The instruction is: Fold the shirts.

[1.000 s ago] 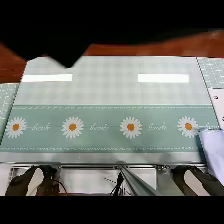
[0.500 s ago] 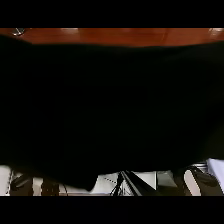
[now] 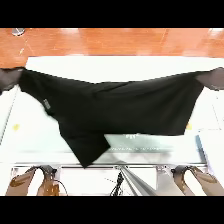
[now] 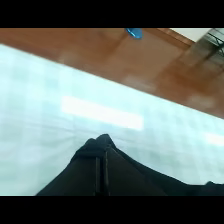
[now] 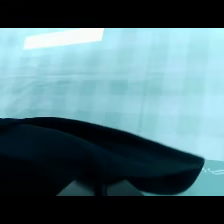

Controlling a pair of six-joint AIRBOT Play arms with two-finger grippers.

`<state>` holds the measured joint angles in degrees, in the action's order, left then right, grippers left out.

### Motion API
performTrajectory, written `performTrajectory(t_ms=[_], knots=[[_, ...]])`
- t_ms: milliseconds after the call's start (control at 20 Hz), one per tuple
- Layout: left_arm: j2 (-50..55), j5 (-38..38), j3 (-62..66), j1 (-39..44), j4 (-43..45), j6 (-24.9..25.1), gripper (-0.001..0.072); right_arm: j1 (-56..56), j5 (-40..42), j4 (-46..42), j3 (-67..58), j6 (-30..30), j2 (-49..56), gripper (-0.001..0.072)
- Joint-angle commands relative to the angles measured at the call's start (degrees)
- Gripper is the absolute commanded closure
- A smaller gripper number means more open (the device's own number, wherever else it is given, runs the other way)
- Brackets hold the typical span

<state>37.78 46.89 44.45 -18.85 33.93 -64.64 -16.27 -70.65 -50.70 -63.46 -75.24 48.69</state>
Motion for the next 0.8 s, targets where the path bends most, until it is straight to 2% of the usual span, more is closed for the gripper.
performTrajectory(t_ms=[0,150,350,400,450,500,550,650,750], knots=[[12.2,-18.5,-1.2,10.4,-1.4,2.5,0.0685,0.0,13.4,7.6,2.7,6.2,14.6,0.0690],[22.8,-27.9,3.3,16.0,-1.4,2.4,0.0685,0.0,18.8,14.9,-3.0,8.6,28.9,0.0690],[32.9,-24.0,10.1,18.6,-2.4,1.8,0.0683,0.0,17.4,23.1,-13.9,7.5,43.8,0.0688],[34.2,-22.6,11.3,18.6,-3.0,0.4,0.0606,-0.2,17.0,24.2,-16.0,6.1,46.0,0.0598],[34.8,-21.3,12.3,18.4,-2.9,-0.6,0.0317,-0.9,15.7,24.9,-18.0,4.2,47.7,0.0204],[35.0,-18.5,13.4,17.5,-2.8,-0.6,0.0005,-1.8,13.6,24.9,-19.9,3.9,48.7,0.0083],[34.9,-13.2,14.7,15.5,-1.8,-0.5,0.0000,-3.4,10.4,24.9,-21.6,3.9,48.9,0.0083],[34.9,2.5,18.5,8.9,3.3,-0.7,0.0000,-7.8,2.7,24.5,-23.5,4.4,48.0,0.0093],[34.5,16.0,19.1,1.1,7.6,-4.6,0.0000,-12.7,-7.1,20.1,-23.6,6.6,46.1,0.0093]])
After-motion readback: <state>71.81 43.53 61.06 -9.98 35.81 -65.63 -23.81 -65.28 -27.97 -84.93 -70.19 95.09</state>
